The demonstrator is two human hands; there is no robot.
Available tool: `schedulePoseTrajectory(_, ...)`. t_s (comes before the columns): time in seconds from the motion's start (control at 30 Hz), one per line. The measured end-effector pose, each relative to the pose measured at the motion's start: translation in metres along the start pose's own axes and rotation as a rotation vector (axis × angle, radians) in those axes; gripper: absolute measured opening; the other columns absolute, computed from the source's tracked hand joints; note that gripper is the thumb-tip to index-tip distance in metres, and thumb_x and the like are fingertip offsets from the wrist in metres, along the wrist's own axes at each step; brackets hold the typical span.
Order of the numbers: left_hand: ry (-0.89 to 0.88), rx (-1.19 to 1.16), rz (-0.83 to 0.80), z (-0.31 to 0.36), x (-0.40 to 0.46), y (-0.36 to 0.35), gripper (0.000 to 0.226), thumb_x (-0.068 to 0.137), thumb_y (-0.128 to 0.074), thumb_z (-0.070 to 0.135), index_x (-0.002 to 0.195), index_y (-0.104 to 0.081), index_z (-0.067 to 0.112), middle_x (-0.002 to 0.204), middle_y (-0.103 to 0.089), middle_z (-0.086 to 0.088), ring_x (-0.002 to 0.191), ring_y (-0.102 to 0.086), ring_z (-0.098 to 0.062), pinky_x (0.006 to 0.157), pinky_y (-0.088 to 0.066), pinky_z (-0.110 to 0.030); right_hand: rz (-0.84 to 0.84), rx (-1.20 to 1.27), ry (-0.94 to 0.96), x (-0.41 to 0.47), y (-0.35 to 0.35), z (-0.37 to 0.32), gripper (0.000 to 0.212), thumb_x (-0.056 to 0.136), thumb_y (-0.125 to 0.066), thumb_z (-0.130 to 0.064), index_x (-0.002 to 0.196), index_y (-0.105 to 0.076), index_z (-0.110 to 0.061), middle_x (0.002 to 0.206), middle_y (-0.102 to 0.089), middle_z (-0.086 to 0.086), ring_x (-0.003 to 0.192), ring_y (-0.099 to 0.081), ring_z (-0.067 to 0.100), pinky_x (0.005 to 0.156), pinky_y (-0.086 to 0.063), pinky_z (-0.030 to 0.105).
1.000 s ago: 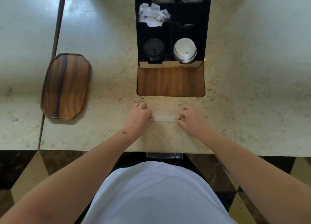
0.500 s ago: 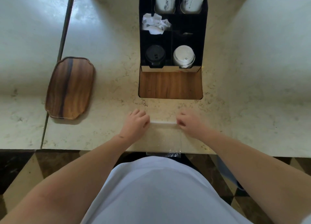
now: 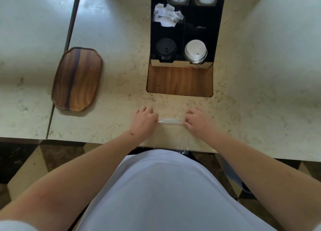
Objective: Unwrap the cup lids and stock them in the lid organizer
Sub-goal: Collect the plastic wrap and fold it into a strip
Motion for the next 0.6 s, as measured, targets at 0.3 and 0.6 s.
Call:
schedulePoseTrajectory(0.3,0.067,-0.193,-0.074,-0.005,0.017,0.005,0.012,0.095,-0.06,0.008,0.098,-0.071,0.011,0.102,-0.064,-0.009,0.097,-0.055,-0.03,0.074,-0.038,-0.034,-0.199,-0.006,-0.029,0.022,0.003,0.001,0.008,0.094,-0.063,-0.028,0.094,-0.067,-0.021,0.093,-0.059,-0.006,0.088,-0.052,0.014,0.079,-0.046,0.03)
schedulePoseTrajectory(0.6,-0.197,-0.111,0.146,-0.02,-0.01,-0.002,0.011,0.087,-0.075,0.004,0.077,-0.076,0.006,0.077,-0.066,-0.01,0.072,-0.057,-0.033,0.065,-0.05,-0.039,0.028,-0.091,0.219,-0.006,-0.006,-0.007,0.011,0.082,-0.072,-0.003,0.076,-0.063,-0.006,0.077,-0.062,0.011,0.073,-0.055,0.028,0.062,-0.045,0.037)
Point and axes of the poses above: each hand's wrist, its own x-axis towards the middle knuckle, its own y-axis out of the back of the hand, z = x × y, the point moved 1 cm from there along x, towards the middle knuckle
